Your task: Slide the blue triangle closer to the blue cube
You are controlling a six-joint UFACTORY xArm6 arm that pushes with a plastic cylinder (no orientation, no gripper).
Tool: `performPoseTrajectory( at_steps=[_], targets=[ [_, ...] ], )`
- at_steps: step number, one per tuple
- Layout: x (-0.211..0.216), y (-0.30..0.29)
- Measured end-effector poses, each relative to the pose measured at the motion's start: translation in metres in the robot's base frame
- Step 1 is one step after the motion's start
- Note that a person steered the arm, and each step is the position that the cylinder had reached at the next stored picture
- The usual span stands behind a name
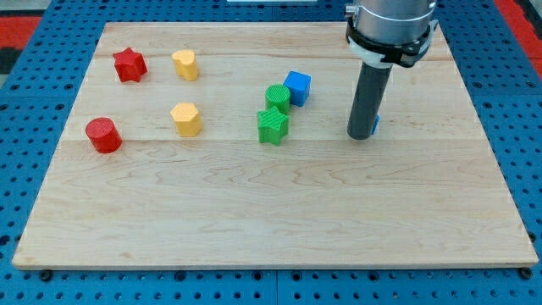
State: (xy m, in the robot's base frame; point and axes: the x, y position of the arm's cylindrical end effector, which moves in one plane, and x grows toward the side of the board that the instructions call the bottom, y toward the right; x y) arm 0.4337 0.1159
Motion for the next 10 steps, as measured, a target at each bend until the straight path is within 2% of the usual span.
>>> performPoseTrajectory(
  at_steps=[2,3,5,6,8,10],
  targets=[
    [0.01,0.074],
    [0.003,0.072],
    [-0.007,-0.031],
    [-0.002,-0.038],
    [0.001,0.01],
    [-0.034,0.005]
  ],
)
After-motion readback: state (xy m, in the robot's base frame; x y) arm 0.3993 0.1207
